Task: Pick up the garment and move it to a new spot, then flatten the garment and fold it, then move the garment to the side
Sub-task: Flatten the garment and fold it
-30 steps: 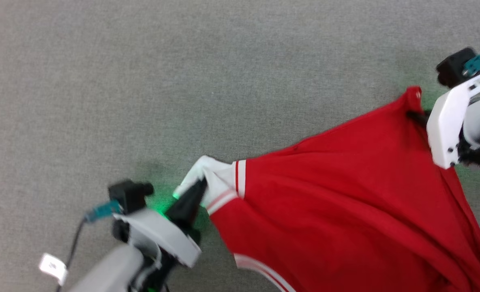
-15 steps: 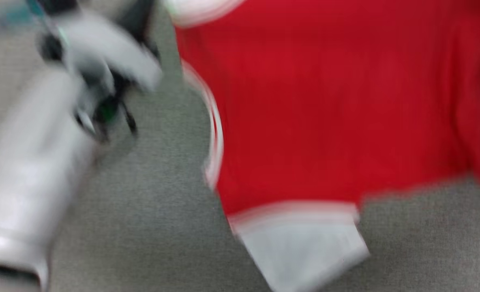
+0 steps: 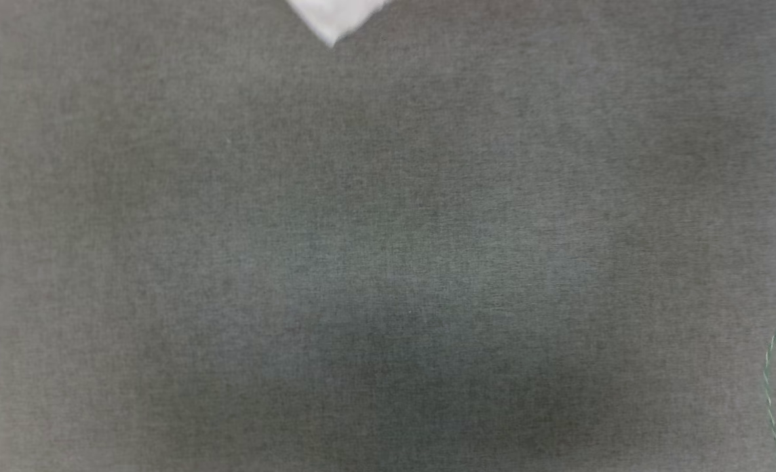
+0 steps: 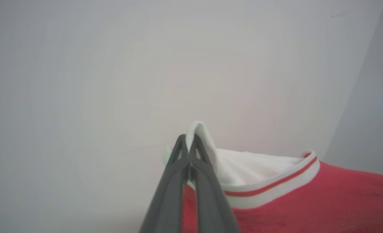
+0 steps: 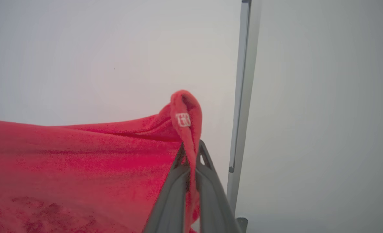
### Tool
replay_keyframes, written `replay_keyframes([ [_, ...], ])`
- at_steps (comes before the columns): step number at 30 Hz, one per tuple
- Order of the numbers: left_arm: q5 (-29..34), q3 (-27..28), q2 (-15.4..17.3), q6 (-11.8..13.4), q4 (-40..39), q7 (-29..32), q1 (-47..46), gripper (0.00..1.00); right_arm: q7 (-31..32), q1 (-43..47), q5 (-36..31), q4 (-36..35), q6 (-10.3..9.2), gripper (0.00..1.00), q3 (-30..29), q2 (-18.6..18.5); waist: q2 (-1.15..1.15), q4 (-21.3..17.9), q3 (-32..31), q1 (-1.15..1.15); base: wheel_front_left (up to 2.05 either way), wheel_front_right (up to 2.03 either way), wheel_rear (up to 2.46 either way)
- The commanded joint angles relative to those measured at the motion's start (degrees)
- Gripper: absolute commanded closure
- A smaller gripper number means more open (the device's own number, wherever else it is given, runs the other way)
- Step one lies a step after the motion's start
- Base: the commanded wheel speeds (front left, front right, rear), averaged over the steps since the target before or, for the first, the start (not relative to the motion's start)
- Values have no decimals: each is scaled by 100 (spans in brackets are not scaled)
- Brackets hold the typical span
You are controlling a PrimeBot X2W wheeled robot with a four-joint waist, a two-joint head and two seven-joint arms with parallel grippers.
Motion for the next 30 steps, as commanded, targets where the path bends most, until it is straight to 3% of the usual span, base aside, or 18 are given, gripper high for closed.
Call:
replay_keyframes([
  [1,-110,75,27,-93,222,-78,73,100,-37,161,30,110,-27,100,87,2,0,-55,-96,0,0,0,0],
  [5,-269,-203,-186,-276,458,141,769,100,36,766,268,-11,-25,100,443,104,0,-71,-213,0,0,0,0],
  [8,-802,-365,-194,-286,-173,341,1514,100,154,1349,565,-368,-23,100,797,-3,0,-89,-289,0,0,0,0],
  [19,-2427,-683,618,-289,-3105,104,4918,100,450,3901,1948,-2365,-19,100,1604,-1027,0,-32,-849,0,0,0,0],
  [30,-2652,-647,1391,-195,-5475,-143,7922,100,745,6394,2427,-4204,-19,100,1300,-1929,0,-64,-1405,0,0,0,0],
])
